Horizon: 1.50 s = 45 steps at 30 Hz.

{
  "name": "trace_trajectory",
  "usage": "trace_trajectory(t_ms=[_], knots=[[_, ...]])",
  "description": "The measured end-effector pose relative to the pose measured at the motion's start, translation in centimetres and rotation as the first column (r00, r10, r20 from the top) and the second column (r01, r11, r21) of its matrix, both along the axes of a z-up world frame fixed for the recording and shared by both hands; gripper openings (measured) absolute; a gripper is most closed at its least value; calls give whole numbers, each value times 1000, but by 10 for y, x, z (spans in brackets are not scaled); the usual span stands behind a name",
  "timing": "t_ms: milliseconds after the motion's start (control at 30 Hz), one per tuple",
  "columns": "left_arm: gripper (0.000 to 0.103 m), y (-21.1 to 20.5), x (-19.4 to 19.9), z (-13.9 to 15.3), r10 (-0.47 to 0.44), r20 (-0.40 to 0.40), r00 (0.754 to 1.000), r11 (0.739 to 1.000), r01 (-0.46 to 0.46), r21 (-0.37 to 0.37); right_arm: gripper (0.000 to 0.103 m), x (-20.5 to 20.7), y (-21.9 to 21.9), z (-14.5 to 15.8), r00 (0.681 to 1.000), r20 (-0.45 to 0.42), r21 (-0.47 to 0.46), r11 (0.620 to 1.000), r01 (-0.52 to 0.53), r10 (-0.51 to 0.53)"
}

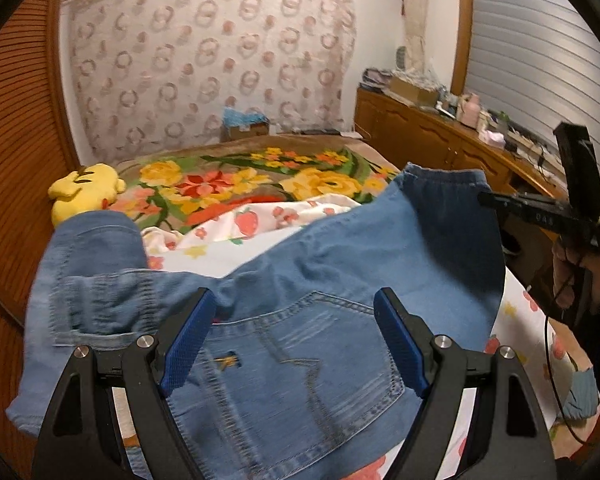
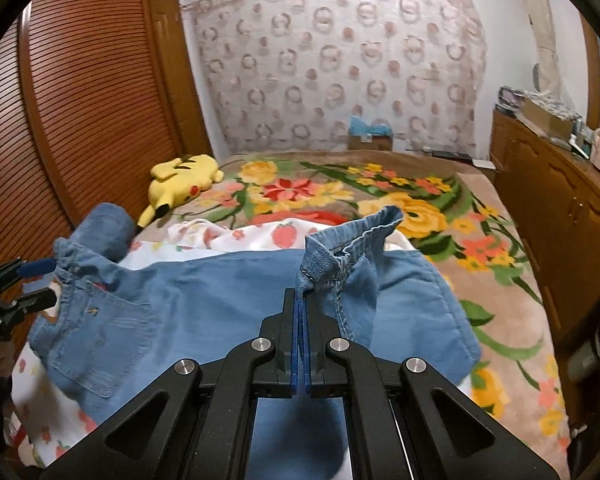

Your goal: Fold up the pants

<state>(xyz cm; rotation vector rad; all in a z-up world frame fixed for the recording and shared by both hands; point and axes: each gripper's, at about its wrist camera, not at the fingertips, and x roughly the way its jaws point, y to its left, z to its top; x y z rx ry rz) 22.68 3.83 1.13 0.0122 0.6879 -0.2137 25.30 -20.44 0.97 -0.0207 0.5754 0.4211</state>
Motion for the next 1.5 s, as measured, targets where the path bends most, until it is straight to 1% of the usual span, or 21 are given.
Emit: trace_trajectory(t_ms=[133, 300, 467, 567, 633, 733, 800, 833, 867, 1000, 1133, 1167, 1300, 1367, 1400, 1433, 1467, 1500], knots=[[82, 13, -10, 4, 31, 17, 999, 1000, -31, -5, 1, -2, 8, 2, 999, 8, 7, 999, -49, 49], [82, 34, -21, 6, 73, 30, 997, 997, -73, -12, 1, -2, 29, 6, 989, 25, 7, 989, -144, 144], [82, 54, -30, 2, 113, 31, 993, 993, -113, -16, 1, -12, 57, 9, 961, 33, 19, 961, -275, 275], [82, 64, -31, -6, 136, 21, 990, 991, -136, -18, 1, -10, 67, -3, 942, 2, 6, 942, -334, 334], [82, 68, -30, -11, 144, 7, 990, 989, -143, -20, 1, -6, 69, -19, 936, -44, -3, 937, -349, 349], [82, 66, -28, -18, 140, -5, 990, 990, -141, -16, 6, 1, 60, -35, 931, -99, -4, 936, -353, 351], [82, 63, -27, -22, 134, -14, 991, 991, -134, -18, 13, 5, 52, -39, 929, -118, -2, 936, -353, 351], [82, 61, -25, -24, 129, -18, 991, 991, -130, -18, 14, 5, 46, -40, 928, -123, 3, 936, -353, 351], [82, 58, -23, -26, 124, -24, 992, 992, -125, -18, 15, 4, 42, -40, 929, -122, 9, 936, -351, 349], [82, 45, -11, -33, 99, -43, 994, 995, -100, -20, 28, -3, 15, -34, 939, -103, 21, 944, -329, 329], [82, 28, 2, -39, 61, -66, 996, 998, -62, -15, 33, -3, -8, -39, 956, -98, -1, 961, -277, 275], [82, 23, 6, -40, 48, -71, 996, 999, -49, -17, 35, -9, -12, -40, 960, -99, -6, 965, -263, 261], [82, 6, 15, -45, 0, -92, 996, 1000, -2, -19, 38, -4, -30, -49, 974, -109, -26, 978, -205, 201], [80, -5, 22, -50, -39, -110, 993, 999, 36, -30, 38, 2, -37, -51, 980, -107, -51, 984, -171, 165], [77, -7, 23, -51, -53, -117, 992, 998, 49, -37, 39, -1, -40, -53, 982, -110, -59, 986, -159, 152], [74, -11, 25, -54, -72, -127, 989, 997, 67, -48, 40, 3, -28, -53, 984, -114, -64, 987, -148, 141], [70, -16, 29, -58, -92, -144, 985, 995, 84, -61, 42, 3, -32, -55, 985, -117, -70, 988, -137, 128], [68, -19, 32, -61, -103, -155, 982, 993, 94, -66, 45, 4, -28, -53, 986, -119, -77, 989, -126, 116]])
